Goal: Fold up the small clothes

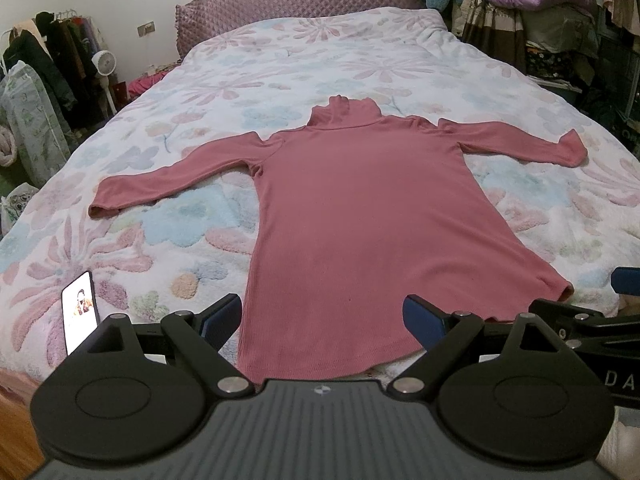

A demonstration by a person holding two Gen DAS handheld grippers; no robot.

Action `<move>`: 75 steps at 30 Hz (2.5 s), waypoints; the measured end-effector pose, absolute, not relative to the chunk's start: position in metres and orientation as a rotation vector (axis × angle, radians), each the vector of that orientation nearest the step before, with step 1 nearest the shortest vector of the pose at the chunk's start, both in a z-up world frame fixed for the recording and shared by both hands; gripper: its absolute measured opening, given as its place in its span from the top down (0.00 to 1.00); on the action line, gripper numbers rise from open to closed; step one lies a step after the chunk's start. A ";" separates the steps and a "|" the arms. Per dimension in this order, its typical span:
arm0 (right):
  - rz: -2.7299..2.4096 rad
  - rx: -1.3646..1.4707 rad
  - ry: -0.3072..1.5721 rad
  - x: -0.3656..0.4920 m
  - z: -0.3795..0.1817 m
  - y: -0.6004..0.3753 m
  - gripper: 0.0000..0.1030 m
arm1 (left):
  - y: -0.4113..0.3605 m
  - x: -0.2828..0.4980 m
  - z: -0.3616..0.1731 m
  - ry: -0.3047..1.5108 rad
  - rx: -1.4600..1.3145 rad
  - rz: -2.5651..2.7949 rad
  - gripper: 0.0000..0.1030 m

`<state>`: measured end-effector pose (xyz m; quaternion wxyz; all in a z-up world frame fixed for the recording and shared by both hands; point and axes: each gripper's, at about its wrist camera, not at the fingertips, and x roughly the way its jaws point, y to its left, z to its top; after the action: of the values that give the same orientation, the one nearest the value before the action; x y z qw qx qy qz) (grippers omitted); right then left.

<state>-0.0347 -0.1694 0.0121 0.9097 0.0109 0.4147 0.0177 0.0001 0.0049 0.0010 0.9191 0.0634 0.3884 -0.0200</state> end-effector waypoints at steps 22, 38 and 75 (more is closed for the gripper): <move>0.038 0.025 0.860 -0.034 0.010 -0.167 0.20 | 0.007 0.000 0.000 0.799 0.129 -0.041 0.00; 0.038 0.025 0.862 -0.035 0.010 -0.169 0.20 | 0.008 0.000 0.000 0.801 0.129 -0.042 0.00; 0.238 0.062 0.941 0.076 -0.087 -0.228 0.83 | 0.070 0.085 -0.087 0.929 0.121 -0.160 0.16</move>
<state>0.0757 -0.2278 -0.0874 0.8839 0.0300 0.4523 0.1146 0.0847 0.0702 -0.0873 0.8892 0.0581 0.4472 -0.0768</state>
